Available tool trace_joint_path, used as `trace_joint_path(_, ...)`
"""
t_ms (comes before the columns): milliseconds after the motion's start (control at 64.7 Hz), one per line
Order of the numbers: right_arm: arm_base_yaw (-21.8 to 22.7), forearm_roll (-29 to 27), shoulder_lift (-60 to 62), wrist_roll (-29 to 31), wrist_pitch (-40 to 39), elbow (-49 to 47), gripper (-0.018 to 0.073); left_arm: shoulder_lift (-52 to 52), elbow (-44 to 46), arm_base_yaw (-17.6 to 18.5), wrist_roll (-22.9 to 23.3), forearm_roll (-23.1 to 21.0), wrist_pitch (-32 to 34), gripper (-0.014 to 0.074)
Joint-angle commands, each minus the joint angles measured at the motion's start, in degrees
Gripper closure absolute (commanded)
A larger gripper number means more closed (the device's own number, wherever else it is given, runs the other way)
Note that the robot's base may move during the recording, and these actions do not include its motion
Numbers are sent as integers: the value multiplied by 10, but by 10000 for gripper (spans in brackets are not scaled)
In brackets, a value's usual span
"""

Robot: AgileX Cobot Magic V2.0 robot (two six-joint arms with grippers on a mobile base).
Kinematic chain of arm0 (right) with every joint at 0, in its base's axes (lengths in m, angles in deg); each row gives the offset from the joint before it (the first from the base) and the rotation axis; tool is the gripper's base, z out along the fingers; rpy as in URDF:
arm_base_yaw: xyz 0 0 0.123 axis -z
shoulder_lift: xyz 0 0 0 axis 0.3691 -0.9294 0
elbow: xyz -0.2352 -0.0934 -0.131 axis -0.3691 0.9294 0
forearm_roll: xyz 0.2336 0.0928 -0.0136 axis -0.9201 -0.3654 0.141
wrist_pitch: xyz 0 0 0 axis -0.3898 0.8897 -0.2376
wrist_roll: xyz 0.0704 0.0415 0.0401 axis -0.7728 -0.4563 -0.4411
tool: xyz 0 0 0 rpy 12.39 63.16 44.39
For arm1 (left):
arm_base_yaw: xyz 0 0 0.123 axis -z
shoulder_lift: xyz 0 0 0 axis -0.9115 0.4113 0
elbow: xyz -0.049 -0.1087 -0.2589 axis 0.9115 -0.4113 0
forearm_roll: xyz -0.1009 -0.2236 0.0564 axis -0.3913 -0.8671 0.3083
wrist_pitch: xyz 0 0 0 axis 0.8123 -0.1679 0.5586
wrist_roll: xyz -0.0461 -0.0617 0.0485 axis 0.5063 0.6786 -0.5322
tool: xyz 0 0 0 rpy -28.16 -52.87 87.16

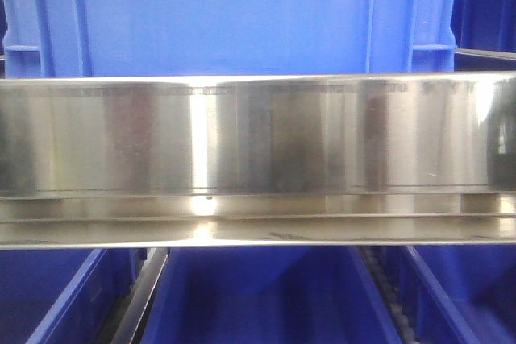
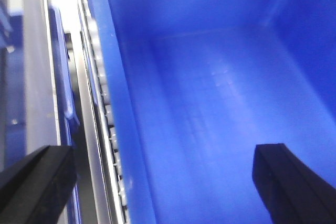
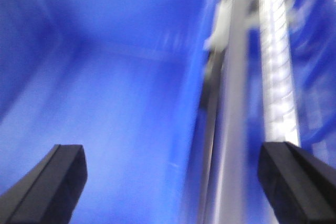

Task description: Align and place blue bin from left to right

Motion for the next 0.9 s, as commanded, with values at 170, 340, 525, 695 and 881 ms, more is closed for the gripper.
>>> trace_joint_path(170,3,12,-66,-14,-2,-4,0,54,7,3,3,6,4,15)
trace_joint_path(340,3,12,-97,-15,-2,-4,0,80,7,3,3,9,4,16)
trace_joint_path(525,3,12,-122,-15,-2,-4,11,95,7,3,3,9,4,16)
trace_joint_path(695,3,12,-128,-15,-2,-4,264,98,7,3,3,9,4,108)
trace_joint_path(881,3,12,-128,-15,-5,-4,633,98,7,3,3,9,4,666)
